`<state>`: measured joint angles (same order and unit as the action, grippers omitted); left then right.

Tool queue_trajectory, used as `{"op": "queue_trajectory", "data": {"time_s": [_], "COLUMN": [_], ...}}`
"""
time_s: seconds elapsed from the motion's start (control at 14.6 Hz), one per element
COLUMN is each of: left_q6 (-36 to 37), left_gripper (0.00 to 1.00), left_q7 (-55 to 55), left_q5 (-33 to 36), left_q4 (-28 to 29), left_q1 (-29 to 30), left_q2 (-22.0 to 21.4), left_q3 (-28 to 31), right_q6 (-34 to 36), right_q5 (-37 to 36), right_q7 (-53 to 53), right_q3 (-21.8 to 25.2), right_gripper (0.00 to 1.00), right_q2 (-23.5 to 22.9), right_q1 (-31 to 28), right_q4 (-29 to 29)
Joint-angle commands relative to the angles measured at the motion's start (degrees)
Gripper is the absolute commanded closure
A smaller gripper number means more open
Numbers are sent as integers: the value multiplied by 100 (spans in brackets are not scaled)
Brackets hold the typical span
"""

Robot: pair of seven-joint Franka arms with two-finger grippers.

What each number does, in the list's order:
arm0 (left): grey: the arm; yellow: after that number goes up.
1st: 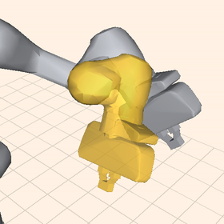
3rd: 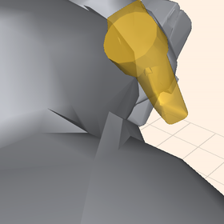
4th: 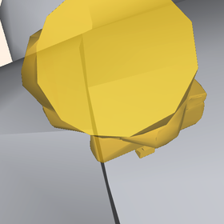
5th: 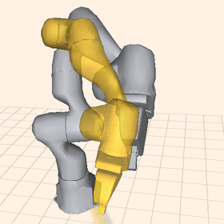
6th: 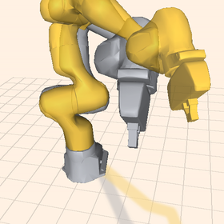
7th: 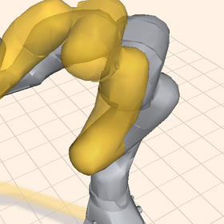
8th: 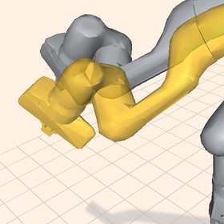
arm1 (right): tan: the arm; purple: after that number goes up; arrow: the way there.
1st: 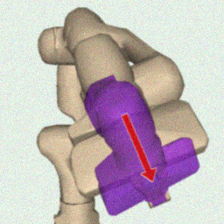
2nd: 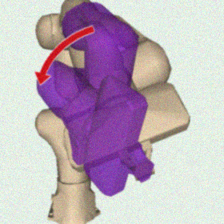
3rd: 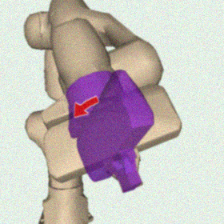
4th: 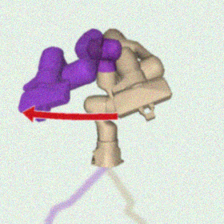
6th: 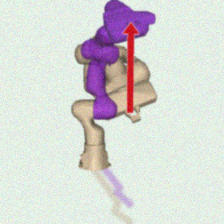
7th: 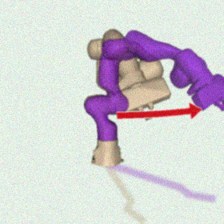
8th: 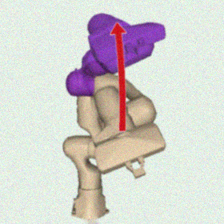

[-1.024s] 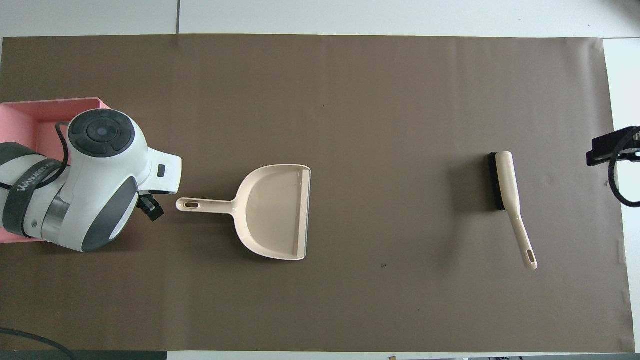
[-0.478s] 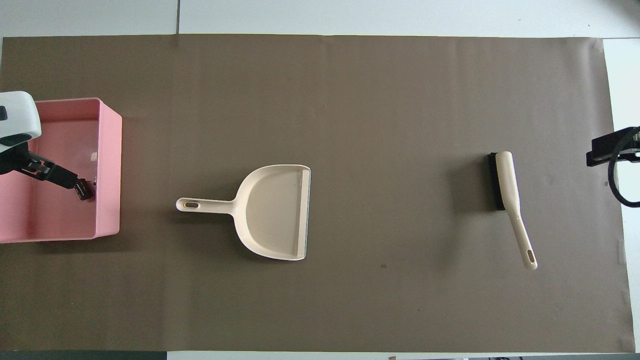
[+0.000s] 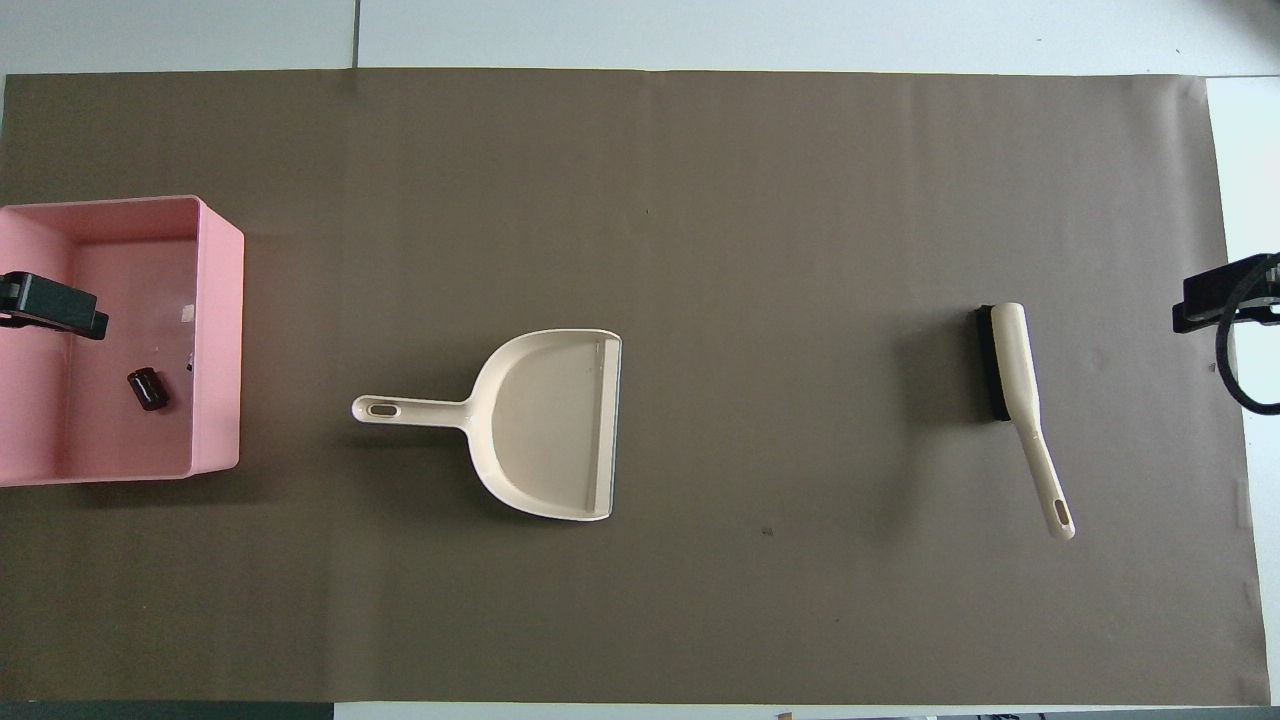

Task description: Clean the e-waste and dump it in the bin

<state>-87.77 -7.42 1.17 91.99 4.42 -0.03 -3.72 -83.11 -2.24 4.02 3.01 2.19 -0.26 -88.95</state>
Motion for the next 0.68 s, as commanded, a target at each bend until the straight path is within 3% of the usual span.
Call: {"op": "queue_trajectory", "data": {"time_s": [0.0, 0.61], "left_q6": [251, 437], "left_gripper": [3, 2], "left_q7": [521, 653], "left_q5": [-90, -11], "left_q4": [-42, 64], "left_q1": [6, -38], "left_q2": [-128, -252], "left_q3": [-41, -33], "right_q6": [32, 32], "right_q5": [-5, -5], "right_q7": [81, 72], "right_q3": [-2, -2], "right_gripper": [0, 0], "right_q2": [27, 27], "right_q1": [26, 26], "right_q4": [-26, -26]}}
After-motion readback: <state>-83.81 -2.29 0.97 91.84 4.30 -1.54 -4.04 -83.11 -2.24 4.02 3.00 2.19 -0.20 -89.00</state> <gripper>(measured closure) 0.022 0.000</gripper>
